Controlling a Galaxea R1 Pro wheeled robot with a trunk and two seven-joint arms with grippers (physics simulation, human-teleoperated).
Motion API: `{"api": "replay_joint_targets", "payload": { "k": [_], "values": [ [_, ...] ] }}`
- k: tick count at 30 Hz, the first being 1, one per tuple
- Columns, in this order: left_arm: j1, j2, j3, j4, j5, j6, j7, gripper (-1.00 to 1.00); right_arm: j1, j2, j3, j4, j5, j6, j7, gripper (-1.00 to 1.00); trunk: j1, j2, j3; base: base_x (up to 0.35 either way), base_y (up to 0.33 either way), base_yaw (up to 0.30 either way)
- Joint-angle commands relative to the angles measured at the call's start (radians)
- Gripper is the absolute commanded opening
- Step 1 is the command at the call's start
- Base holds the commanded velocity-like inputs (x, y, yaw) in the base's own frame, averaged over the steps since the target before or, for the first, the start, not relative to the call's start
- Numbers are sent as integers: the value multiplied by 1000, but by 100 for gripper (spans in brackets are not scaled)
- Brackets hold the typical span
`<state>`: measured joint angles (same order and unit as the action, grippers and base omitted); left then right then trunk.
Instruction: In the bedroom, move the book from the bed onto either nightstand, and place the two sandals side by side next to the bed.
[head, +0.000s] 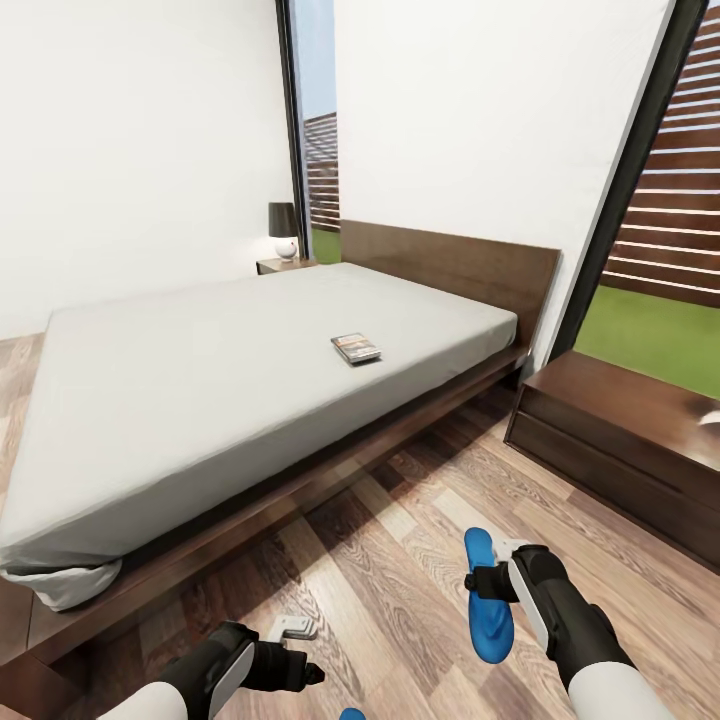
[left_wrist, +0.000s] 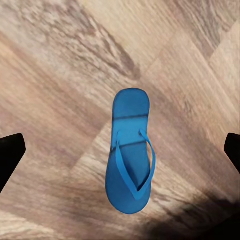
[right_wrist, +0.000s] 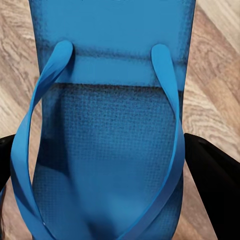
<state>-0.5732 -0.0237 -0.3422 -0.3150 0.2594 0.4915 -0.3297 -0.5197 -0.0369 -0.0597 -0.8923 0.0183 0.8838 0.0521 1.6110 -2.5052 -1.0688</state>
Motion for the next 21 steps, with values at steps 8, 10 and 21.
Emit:
{"api": "replay_joint_targets", "payload": {
  "k": [8,10,21],
  "values": [
    [-1,1,-6,-1,11,3,2,100,0,0,-2,-1,2,4,5,-100,0,0,-1,0,0,0],
    [-1,1,-6,-1,11,1,3,100,0,1,-1,-1,2,4,5,-100,0,0,-1,0,0,0],
    [-1,0,-6,-1,11,-3,4,100,0,1,-2,-1,2,4,5,-100,2,-2,-20,0,0,0]
  ]
}}
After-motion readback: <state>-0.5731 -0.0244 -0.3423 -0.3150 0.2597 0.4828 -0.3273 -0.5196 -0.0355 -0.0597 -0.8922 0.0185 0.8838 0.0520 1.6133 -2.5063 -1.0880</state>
